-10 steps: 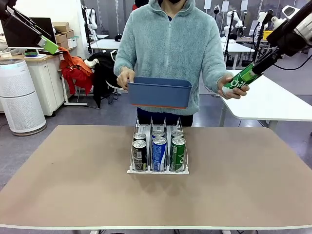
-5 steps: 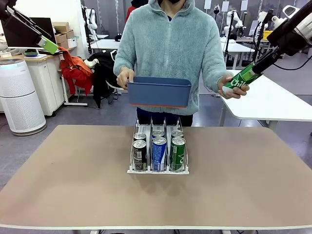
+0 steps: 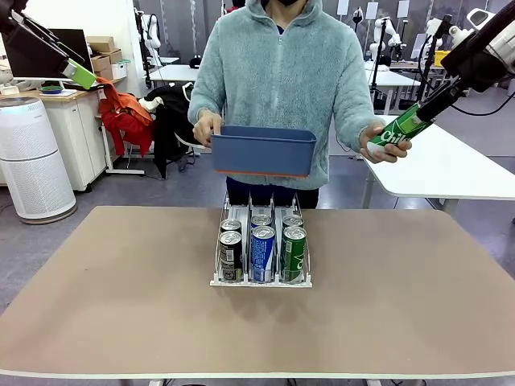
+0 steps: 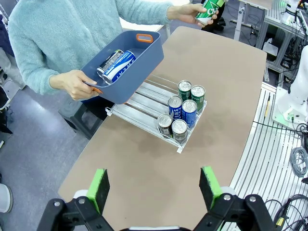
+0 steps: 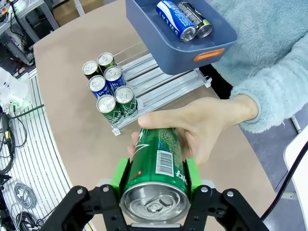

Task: Fill the beverage cans into the dispenser.
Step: Pick up the Sprite handed by the human, then place the picked Sprite in the line of the Automatic Can Dispenser with the same cans.

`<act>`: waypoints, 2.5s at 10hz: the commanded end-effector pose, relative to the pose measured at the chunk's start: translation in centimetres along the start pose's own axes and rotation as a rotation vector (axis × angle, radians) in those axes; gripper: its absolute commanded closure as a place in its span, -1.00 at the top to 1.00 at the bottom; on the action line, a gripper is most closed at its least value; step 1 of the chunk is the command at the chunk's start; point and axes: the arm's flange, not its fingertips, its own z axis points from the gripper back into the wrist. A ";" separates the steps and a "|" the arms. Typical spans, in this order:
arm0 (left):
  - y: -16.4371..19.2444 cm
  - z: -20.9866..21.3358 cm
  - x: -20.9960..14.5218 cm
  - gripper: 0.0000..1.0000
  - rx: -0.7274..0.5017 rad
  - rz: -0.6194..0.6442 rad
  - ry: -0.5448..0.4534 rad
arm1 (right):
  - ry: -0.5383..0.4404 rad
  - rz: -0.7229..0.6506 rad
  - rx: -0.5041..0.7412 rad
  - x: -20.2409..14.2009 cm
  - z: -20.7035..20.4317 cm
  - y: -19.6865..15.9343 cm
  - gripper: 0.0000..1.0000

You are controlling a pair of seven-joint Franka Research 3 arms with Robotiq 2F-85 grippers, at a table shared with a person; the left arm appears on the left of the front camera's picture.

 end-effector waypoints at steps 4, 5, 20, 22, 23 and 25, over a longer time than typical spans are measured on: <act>0.0 0.0 0.0 1.00 -0.002 -0.001 0.001 | 0.002 0.001 -0.002 0.0 0.0 0.0 -0.91; 0.0 0.0 0.0 1.00 -0.002 -0.001 0.001 | 0.002 0.001 -0.002 0.0 0.0 0.0 -0.91; 0.0 0.0 0.0 1.00 -0.002 -0.001 0.001 | 0.002 0.001 -0.002 0.0 0.0 0.0 -0.91; 0.0 0.0 0.0 1.00 -0.002 -0.001 0.001 | 0.002 0.001 -0.002 0.0 0.0 0.0 -0.91; 0.0 0.0 0.0 1.00 -0.002 -0.001 0.001 | 0.002 0.001 -0.002 0.0 0.0 0.0 -0.91; 0.0 0.0 0.0 1.00 -0.002 -0.001 0.001 | 0.002 0.001 -0.002 0.0 0.0 0.0 -0.91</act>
